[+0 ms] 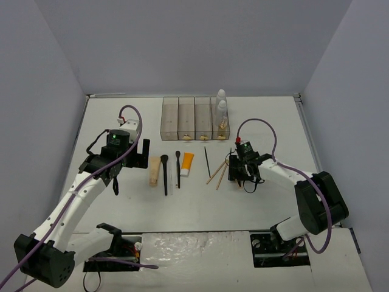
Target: Organize the makeup
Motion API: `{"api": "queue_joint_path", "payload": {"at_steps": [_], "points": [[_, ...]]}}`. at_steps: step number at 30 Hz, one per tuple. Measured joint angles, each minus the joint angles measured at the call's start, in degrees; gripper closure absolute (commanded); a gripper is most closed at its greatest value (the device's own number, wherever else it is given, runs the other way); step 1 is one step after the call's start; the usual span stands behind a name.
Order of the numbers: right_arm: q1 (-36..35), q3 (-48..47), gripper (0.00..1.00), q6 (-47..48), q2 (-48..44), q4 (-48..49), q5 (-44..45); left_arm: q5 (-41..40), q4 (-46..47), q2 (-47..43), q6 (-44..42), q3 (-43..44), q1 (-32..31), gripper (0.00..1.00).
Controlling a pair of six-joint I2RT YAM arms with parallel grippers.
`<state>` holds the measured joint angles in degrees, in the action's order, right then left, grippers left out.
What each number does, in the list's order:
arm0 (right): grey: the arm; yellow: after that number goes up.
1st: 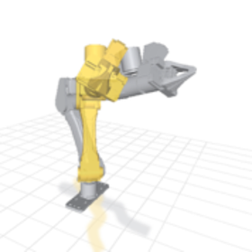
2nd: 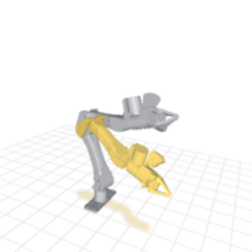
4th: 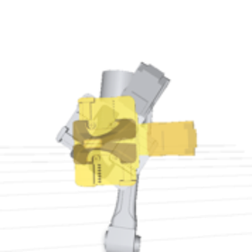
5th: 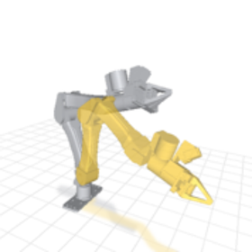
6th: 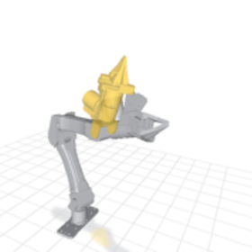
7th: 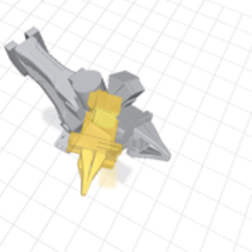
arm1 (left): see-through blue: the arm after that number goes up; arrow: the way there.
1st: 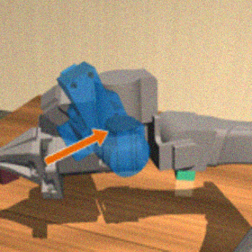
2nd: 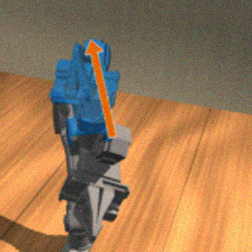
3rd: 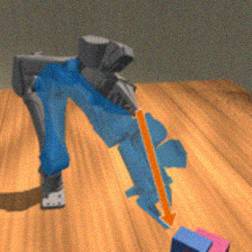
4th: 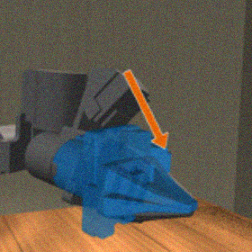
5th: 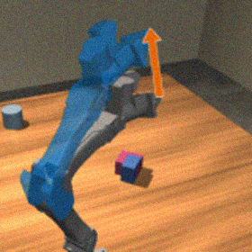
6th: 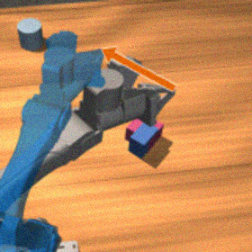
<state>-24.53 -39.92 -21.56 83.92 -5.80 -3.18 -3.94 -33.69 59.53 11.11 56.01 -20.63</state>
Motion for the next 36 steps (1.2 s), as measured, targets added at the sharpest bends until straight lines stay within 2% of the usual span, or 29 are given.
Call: {"api": "queue_joint_path", "payload": {"at_steps": [6, 9, 17, 21, 26, 29, 36], "points": [[-0.2, 0.1, 0.9, -0.6, 0.0, 0.0, 1.0, 0.0, 0.1, 0.0, 0.0, 0.0, 0.0, 0.03], [-0.7, 0.1, 0.99, -0.9, -0.1, 0.1, 1.9, 0.0, 0.1, 0.0, 0.0, 0.0, 0.0, 0.03], [-7.0, -1.9, 1.0, -0.8, -2.8, -1.7, 5.9, 0.1, 0.1, 0.0, 0.0, -0.1, 0.1, 0.03], [-12.2, -9.5, 1.0, -0.8, -3.5, -3.1, 6.5, 0.1, 0.1, 0.0, 0.0, -0.1, 0.3, 0.03], [-14.8, -21.9, 1.0, -0.3, -2.7, -2.3, 6.8, 0.1, 0.1, 0.0, 0.0, -0.1, 0.9, 0.03], [-14.8, -31.0, 1.0, 0.9, 1.9, -3.1, 8.0, 0.0, 0.1, 0.1, 0.0, -0.1, 1.2, 0.03], [-11.2, -51.7, 1.0, 3.5, 20.7, -3.1, 10.6, -1.4, 0.1, 0.6, 0.3, -0.3, 1.3, 0.03]]}}
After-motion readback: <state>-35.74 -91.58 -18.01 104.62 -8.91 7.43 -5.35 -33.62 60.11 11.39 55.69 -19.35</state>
